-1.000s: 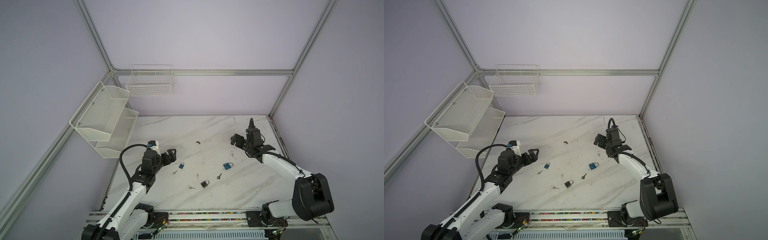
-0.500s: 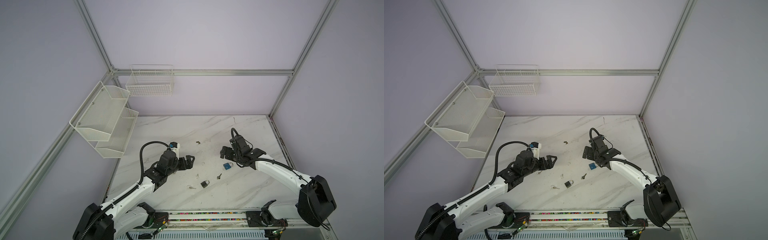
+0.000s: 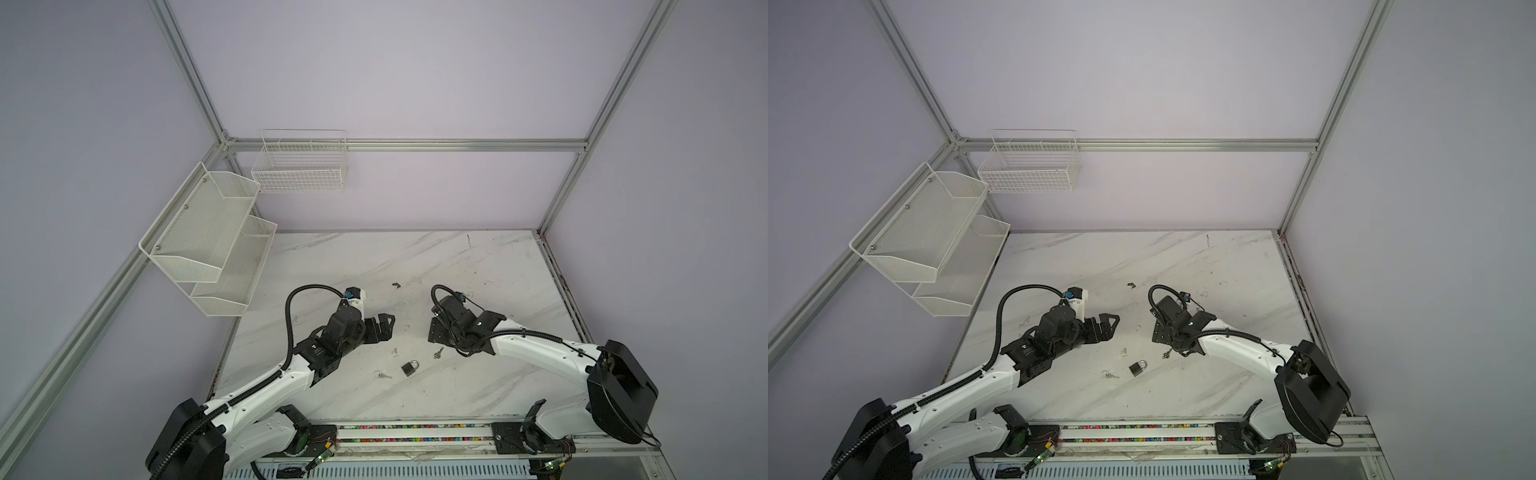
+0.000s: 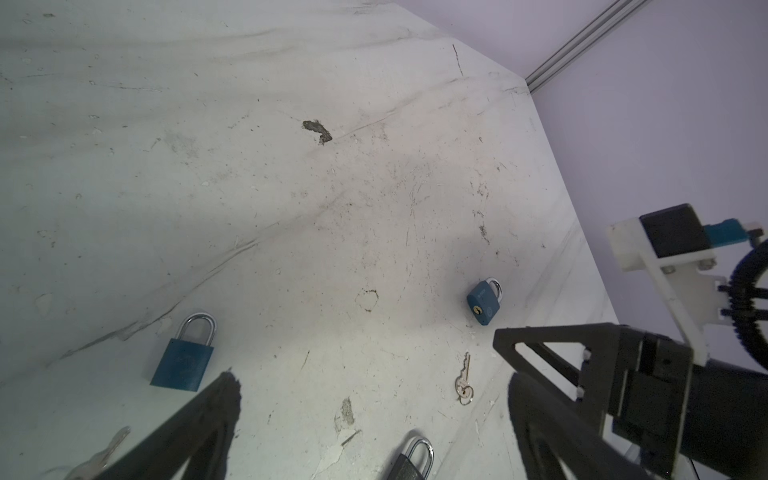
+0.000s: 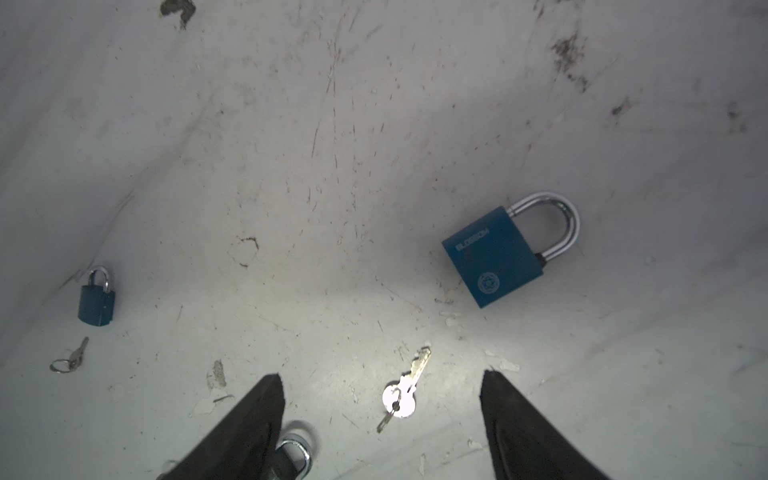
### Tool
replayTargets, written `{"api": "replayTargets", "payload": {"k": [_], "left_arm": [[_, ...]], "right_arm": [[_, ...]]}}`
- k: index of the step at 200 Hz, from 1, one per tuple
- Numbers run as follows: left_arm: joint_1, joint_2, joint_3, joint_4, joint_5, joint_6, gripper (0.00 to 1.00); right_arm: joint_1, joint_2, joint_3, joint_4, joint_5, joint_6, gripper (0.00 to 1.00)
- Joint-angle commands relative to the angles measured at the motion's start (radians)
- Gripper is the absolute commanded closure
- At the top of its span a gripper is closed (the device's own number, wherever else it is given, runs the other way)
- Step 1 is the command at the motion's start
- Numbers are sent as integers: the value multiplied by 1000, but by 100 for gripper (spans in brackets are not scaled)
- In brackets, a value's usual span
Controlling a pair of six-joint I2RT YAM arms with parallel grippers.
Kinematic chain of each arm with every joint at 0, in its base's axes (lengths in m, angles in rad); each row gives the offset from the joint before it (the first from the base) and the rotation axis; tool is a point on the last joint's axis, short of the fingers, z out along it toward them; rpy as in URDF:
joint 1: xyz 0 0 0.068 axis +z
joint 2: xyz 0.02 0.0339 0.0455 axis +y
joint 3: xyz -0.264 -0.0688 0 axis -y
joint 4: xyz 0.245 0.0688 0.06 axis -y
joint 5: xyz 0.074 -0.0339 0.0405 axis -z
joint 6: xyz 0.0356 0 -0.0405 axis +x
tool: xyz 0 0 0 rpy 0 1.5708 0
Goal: Unlock with the key
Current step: 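Move the right gripper down over the silver key while the left gripper advances, then close the right gripper on the silver key's ring and lift it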
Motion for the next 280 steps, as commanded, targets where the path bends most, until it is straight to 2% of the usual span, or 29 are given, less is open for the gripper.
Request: {"api": "replayTargets", "payload": {"k": [1,34,68,122,205,280], "left_arm": [[-6,-8,71,31,-16,-18,0],[-6,-21,70,5,-8,-30,0],[-10,-19,81,-20,6,-33,0],[-17,17,97,-19,12,-33,0],[-20,37,105,-19,9,-31,0],[-23,48,113,-19,12,-33,0]], "right_arm": [[58,32,-15,-35,28,106,27],[114,69,-34,-41,36,145,38],[118,68,-64,-29,30,158,51],[120,99,-80,8,13,158,66],[120,122,-78,30,-6,156,79],[118,125,-67,25,12,112,83]]}}
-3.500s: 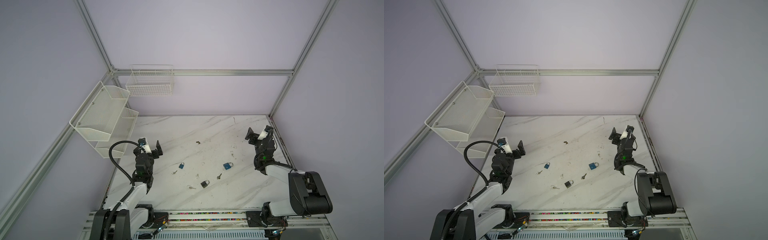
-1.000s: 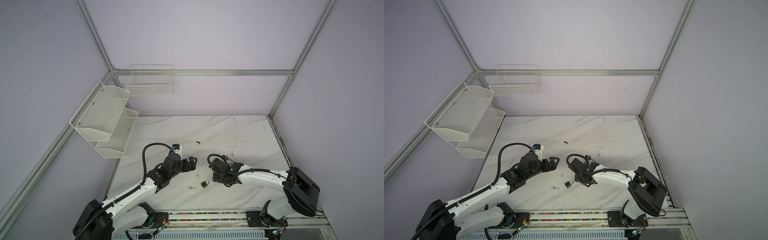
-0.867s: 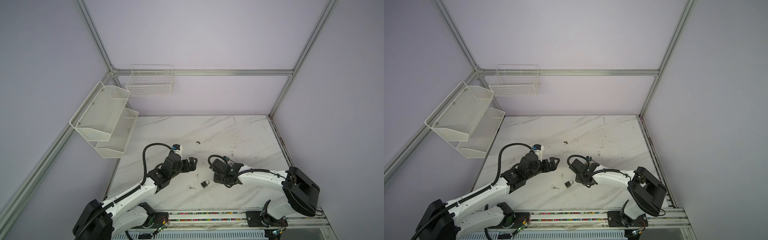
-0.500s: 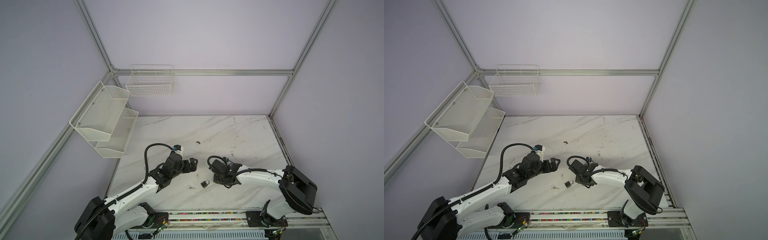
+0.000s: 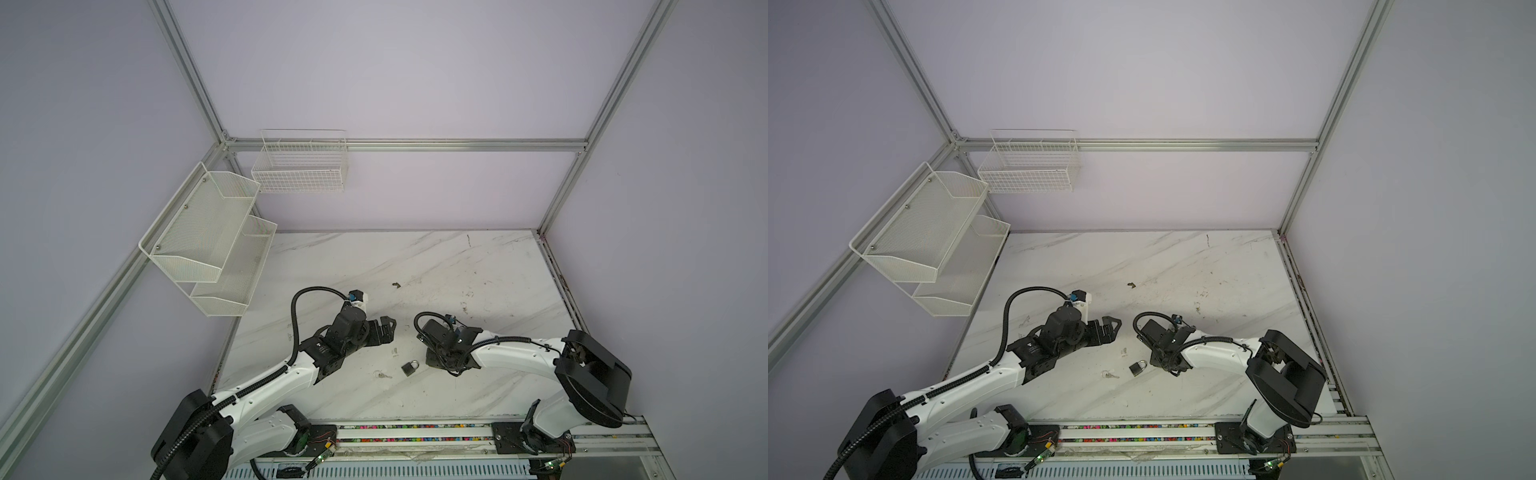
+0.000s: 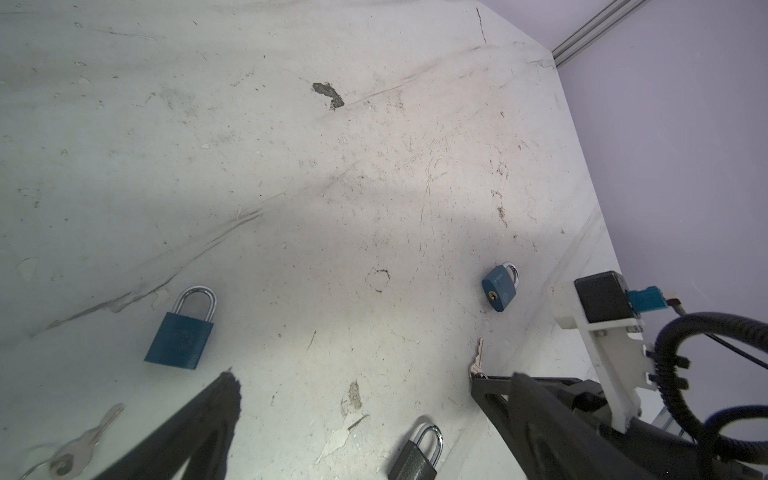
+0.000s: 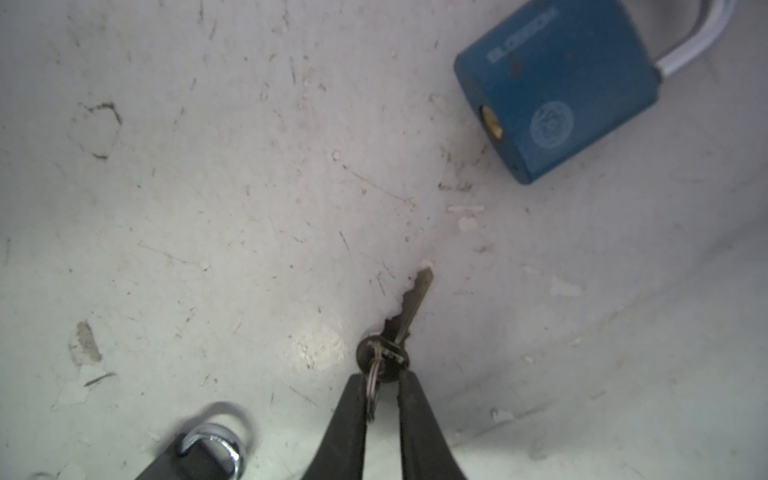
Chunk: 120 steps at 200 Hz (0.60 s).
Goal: Unlock with the key
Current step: 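Close the right gripper on the silver key's ring and lift it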
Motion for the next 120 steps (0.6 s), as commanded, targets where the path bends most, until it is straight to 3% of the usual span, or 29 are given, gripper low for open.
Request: {"api": "replayTargets", "payload": {"k": [1,120], "left_arm": [[-4,-2,107,9,6,-10,0],[-5,1,106,12,5,-25,0]], "right_arm": [[3,11,3,-6,13,-14,83],[2,7,12,6,19,-101,91]]}}
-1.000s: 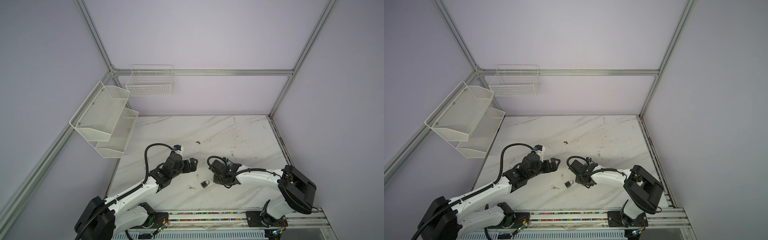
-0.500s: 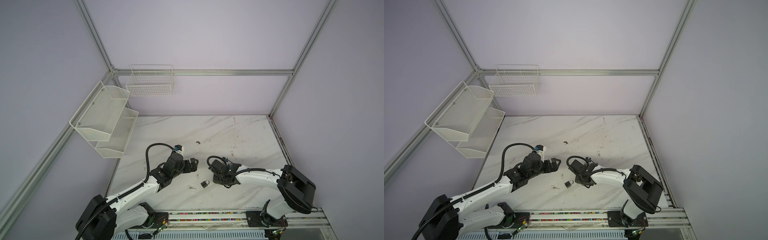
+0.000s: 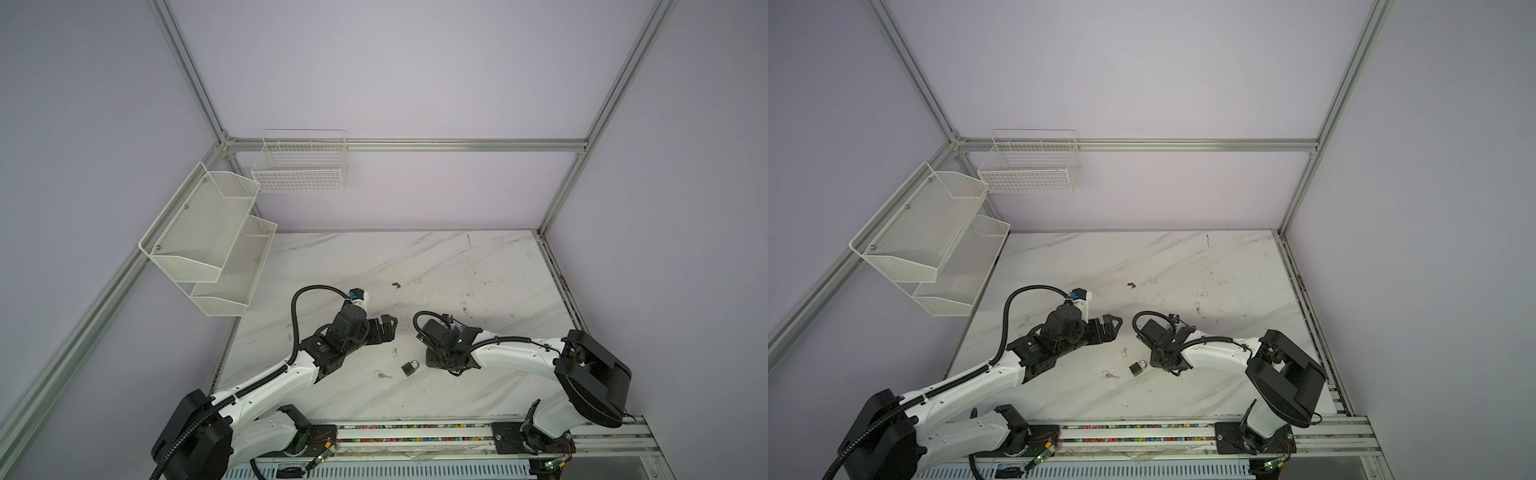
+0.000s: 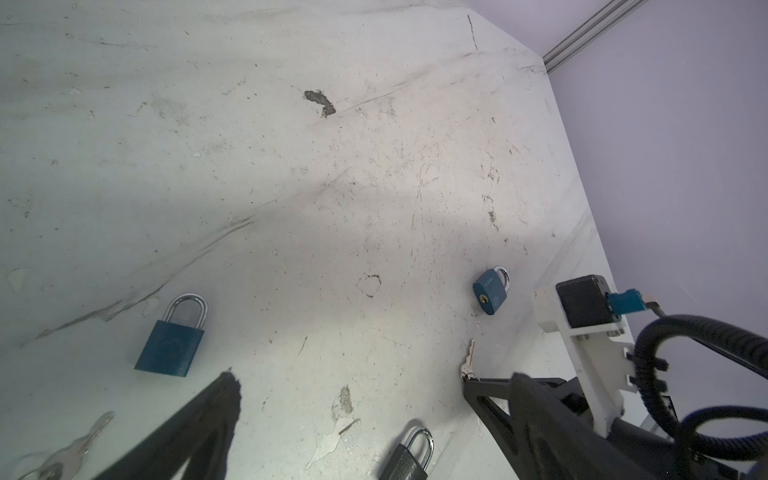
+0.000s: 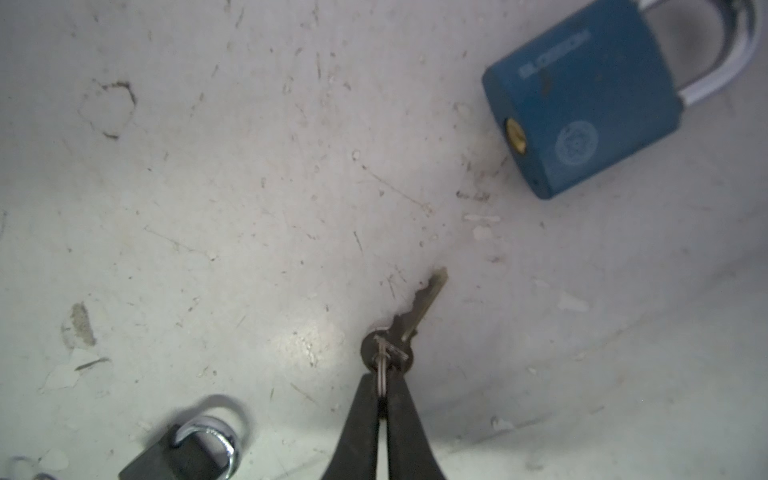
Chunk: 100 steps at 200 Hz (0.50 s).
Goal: Unlock with the key
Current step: 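Close the right gripper on the silver key's ring and lift it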
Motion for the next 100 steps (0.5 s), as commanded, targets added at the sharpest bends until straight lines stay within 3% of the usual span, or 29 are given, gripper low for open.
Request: {"api": "replayTargets", "payload": {"k": [1,34,42,100], "left_arm": [[-4,0,92,13,3,-17,0],[-4,-4,92,13,4,-36,0],[-5,-7,92,13,5,-45,0],[4,-85,106,-52,5,-101,0]], "right_arm": [[2,5,12,-1,19,-24,91],[2,-13,24,-8,42,-81,94],[3,-20,28,-10,53,-99,100],[2,-120,86,13,99,-366,100]]}}
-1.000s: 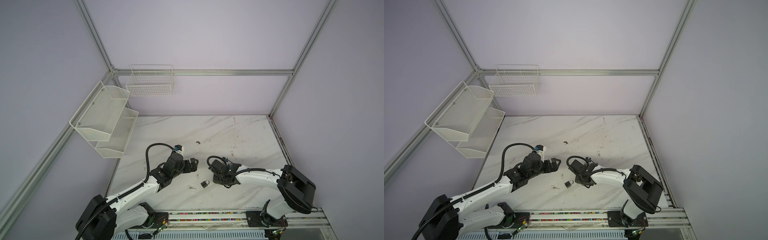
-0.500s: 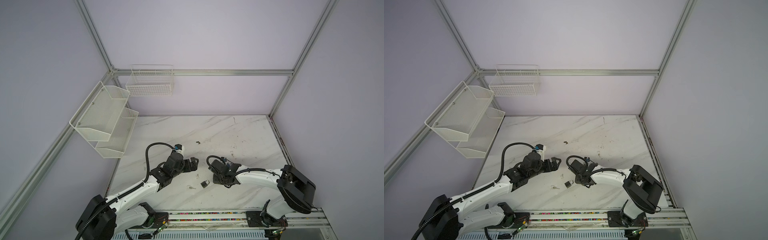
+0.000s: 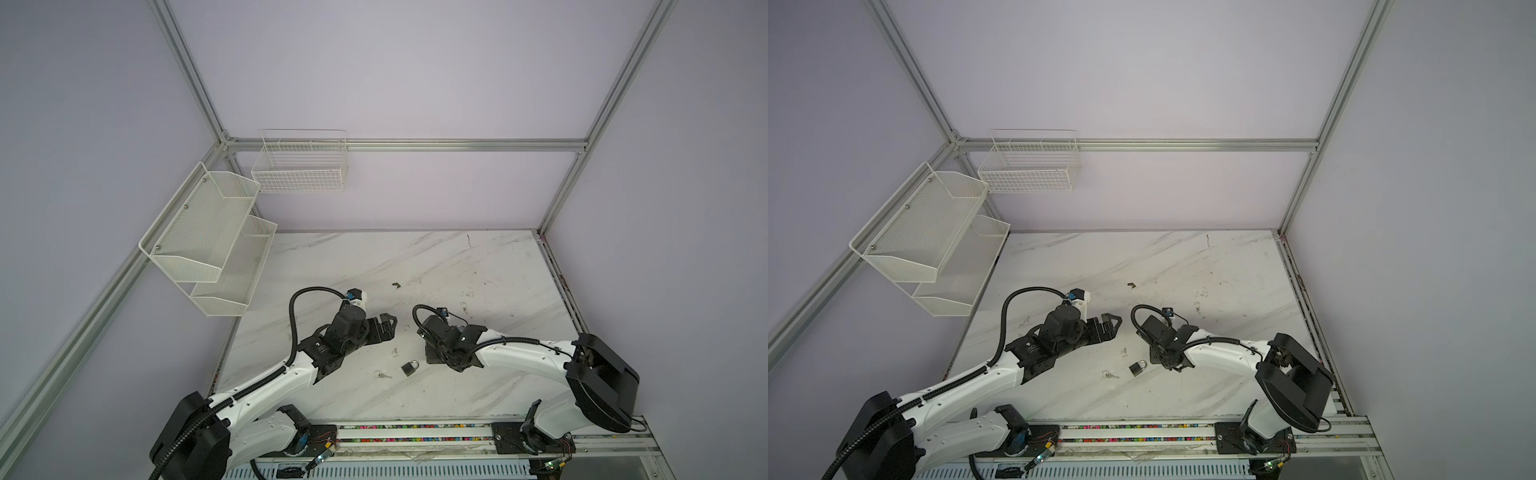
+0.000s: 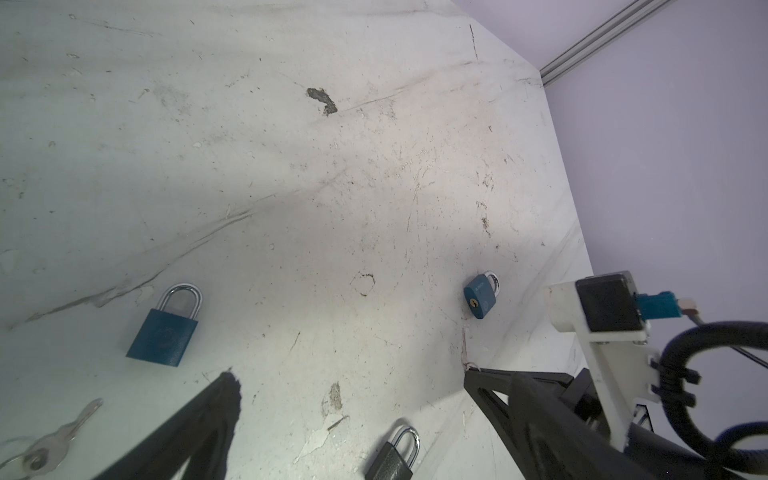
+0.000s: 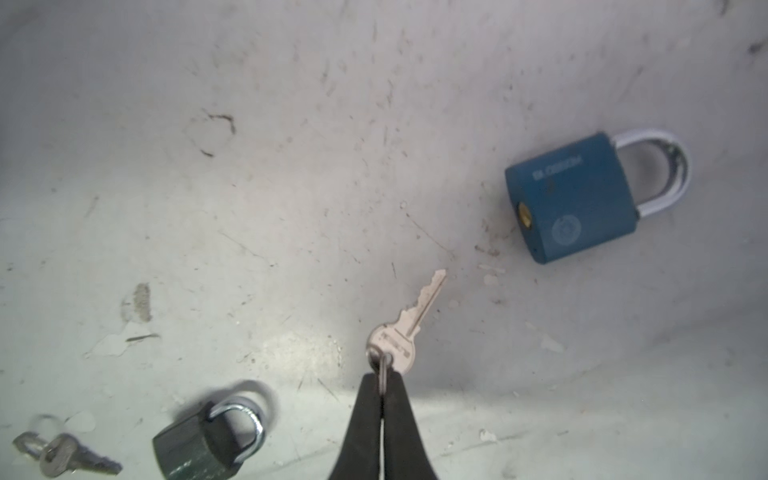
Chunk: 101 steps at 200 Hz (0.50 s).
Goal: Unlock with the key
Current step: 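Close the right gripper on the silver key's ring and lift it, then carry the key toward the left gripper while the left gripper approaches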
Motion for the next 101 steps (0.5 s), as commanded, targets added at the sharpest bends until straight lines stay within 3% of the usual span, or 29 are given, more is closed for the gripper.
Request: {"api": "replayTargets", "payload": {"k": [1,36,74,101], "left_arm": [[3,-60,107,-38,1,-32,0],[64,-121,154,-142,44,-35,0],[186,-137,218,-192,231,-55,0],[211,-108,237,-129,348,-100,1]], "right_arm": [[2,-57,48,14,40,-163,100],[2,-108,91,70,7,-354,100],[2,-173,93,184,-69,-542,100],[3,-213,77,276,-127,-658,100]]}}
